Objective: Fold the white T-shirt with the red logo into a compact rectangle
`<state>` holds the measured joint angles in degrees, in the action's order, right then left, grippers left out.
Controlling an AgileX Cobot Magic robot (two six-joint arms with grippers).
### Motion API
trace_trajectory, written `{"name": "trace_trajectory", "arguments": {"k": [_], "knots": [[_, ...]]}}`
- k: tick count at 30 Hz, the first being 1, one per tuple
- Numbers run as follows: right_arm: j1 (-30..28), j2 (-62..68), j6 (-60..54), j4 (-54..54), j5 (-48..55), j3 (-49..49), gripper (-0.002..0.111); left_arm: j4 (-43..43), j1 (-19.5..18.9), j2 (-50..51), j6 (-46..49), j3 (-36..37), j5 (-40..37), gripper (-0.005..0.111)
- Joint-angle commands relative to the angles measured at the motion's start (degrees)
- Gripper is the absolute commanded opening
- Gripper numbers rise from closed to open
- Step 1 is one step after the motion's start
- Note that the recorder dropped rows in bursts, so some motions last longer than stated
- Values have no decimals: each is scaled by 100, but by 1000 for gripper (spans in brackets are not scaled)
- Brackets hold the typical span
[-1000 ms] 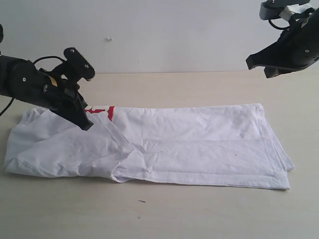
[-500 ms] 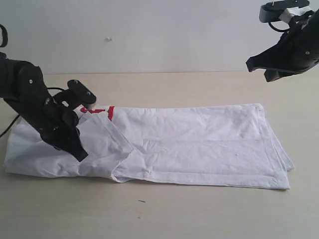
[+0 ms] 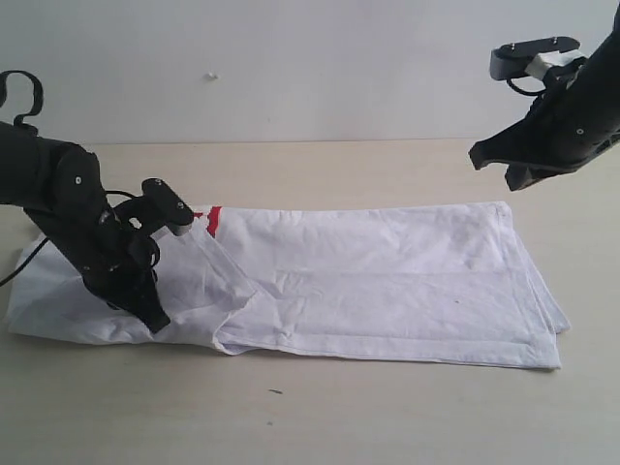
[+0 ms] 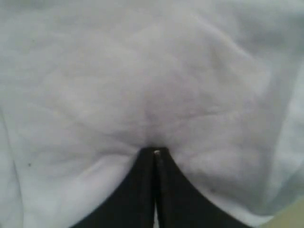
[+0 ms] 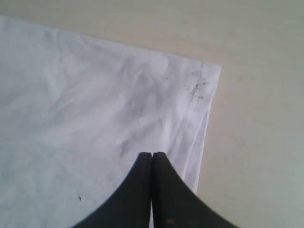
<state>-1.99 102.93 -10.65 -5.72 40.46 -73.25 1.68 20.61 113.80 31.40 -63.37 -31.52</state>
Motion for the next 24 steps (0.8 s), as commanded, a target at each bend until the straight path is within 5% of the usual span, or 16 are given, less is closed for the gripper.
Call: {"name": "trace_trajectory", "arguments": {"k": [1,9,24], "knots": [[2,320,-237,-196,169,29,0,-211,-5,-341,-52,12,24,0],[2,1091,-532,-303,347,29,0,-58,-12,-1049,-339,12,250,0],[2,1897,-430,312,478,17,0,-65,-118,-664,-316,207,106,0]]}}
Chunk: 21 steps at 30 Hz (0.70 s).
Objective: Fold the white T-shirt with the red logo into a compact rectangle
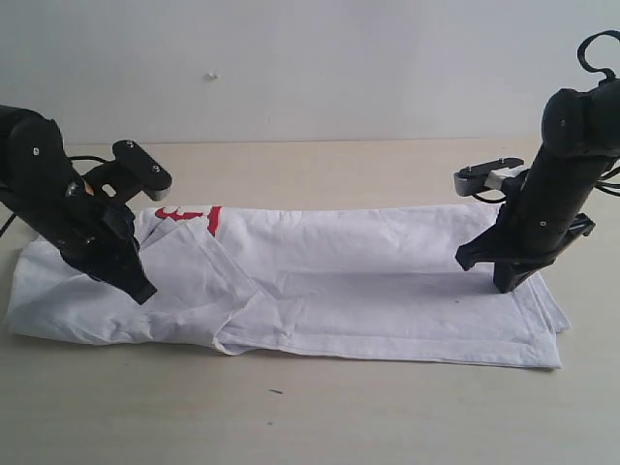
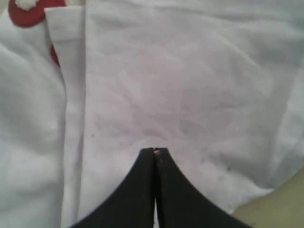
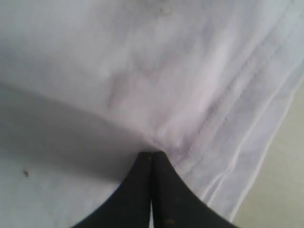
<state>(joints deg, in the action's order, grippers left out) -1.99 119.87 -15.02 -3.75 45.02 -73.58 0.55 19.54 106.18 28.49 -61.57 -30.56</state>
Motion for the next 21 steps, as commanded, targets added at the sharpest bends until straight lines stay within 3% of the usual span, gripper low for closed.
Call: {"name": "trace_trajectory", "arguments": {"k": [1,8,15,18,21], "knots": [[2,202,7,114,79,13,0,29,-10,111,-25,26,10,0],[2,202,-36,-534,1138,-724,0,10,-267,-177,-707,26,413,0],[2,-230,-639,-1164,1060,-866,0,242,-1087,-475,-1170,26,555,1],[2,-616,-571,-1201,794,-866,0,698,-1543,-433,-1159,26,678,11],[2,-993,-547,-1307,768,-866,0,1264,-2030,-285,-894,3,704,32]]}}
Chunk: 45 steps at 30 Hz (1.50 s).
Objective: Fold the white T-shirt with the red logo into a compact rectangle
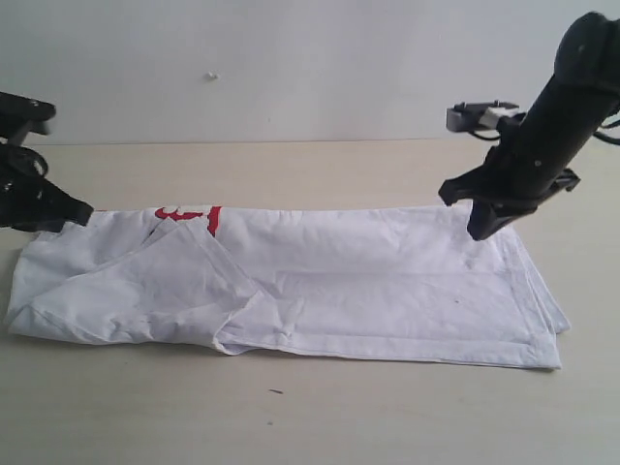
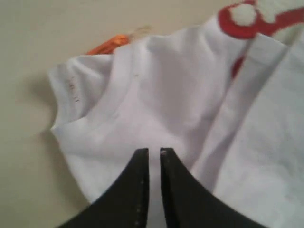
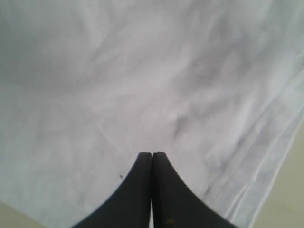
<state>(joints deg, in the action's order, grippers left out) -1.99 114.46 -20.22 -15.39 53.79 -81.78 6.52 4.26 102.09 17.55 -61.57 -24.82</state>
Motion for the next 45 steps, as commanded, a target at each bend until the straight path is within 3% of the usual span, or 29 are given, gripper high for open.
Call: {"name": "trace_trajectory", "arguments": {"k": [1,3,9,15,24,28,35,45], "knots": [[2,-557,-27,-173,-109,-45,0,879,-654,179,334,-48,88,39],[2,-714,-27,-169,-84,-45,0,1245,-909,300,580,-162,-122,47],[2,-849,-27,-214,29,-45,0,2688,-1570,918,1579,-652,-793,49],[2,-849,-75,-218,-324,-45,0,3641,-1744,1494,2603,-1126,-795,49],[2,-849,-131,-315,-555,-45,0,3825,-1913,2387,2541,-2175,-1528,49],[2,-849,-154,-352,-568,-45,0,3814,-2068,2334,2541,-2177,-1712,50],[2,-849,-226,-458,-535,-45,0,3765,-2263,2432,2614,-2100,-2306,67],[2,-849,-286,-576,-437,-45,0,3976,-2239,2458,2736,-1729,-2320,66]]}}
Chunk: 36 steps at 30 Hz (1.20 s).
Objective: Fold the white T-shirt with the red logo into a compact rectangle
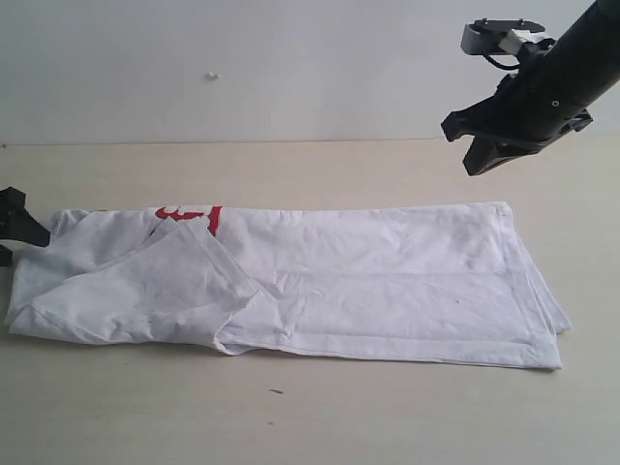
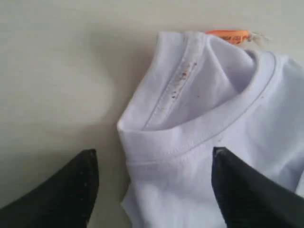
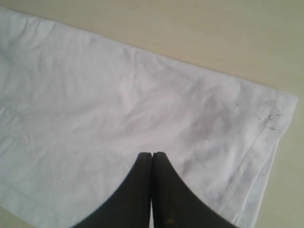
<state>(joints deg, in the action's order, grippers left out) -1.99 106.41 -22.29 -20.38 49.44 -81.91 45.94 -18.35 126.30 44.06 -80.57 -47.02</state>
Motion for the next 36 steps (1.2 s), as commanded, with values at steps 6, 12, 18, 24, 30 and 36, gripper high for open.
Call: {"name": "trace_trajectory", "arguments": {"k": [6,12,18,24,30,36], "knots": [[2,-44,-79,-88,-13,-33,0,239,96,37,242,206,-570,66],[2,-44,-172,-195,-13,-33,0,101,376,37,369,318,-508,66],[2,-44,-172,-207,7,-33,0,-436,349,5,-289,318,-101,41],[2,-44,-172,-207,7,-33,0,-749,233,-95,-575,318,-62,0],[2,-44,-183,-441,7,-33,0,-467,245,-1021,-731,308,-144,0],[2,-44,-272,-813,254,-33,0,-321,876,-1705,-1142,285,-322,0]]}}
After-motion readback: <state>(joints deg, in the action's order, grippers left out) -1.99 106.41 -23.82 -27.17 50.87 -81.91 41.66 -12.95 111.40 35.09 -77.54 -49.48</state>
